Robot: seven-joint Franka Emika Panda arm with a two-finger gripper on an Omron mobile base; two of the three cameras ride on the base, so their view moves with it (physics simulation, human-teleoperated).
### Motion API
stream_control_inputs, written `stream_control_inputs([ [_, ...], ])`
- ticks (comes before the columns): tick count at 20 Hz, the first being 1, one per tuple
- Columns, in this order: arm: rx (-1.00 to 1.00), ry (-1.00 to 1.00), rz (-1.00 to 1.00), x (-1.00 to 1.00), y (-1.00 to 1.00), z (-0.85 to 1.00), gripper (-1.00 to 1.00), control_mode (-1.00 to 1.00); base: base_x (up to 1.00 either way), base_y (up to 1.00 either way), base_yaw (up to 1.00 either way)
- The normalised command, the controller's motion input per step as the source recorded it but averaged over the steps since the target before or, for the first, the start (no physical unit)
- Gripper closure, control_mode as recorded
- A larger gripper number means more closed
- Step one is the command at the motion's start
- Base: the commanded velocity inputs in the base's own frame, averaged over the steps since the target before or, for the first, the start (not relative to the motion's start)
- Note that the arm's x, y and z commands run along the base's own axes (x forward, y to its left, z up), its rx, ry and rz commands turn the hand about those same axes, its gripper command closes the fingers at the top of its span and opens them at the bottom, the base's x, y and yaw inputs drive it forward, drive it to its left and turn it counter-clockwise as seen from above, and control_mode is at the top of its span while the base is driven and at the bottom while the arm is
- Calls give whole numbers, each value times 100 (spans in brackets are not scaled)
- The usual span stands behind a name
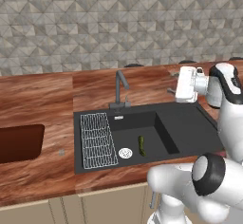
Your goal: Pick up all produce items and place them in the sink. Turn on the sink faucet to wash them. Then turn the sink off and put them in the tray.
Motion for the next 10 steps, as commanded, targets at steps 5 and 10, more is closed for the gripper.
stream_control_inputs([
  [5,0,32,-30,-30,1,22,-100,-100,0,0,0],
  [10,-2,37,-32,-22,12,13,-100,-100,0,0,0],
])
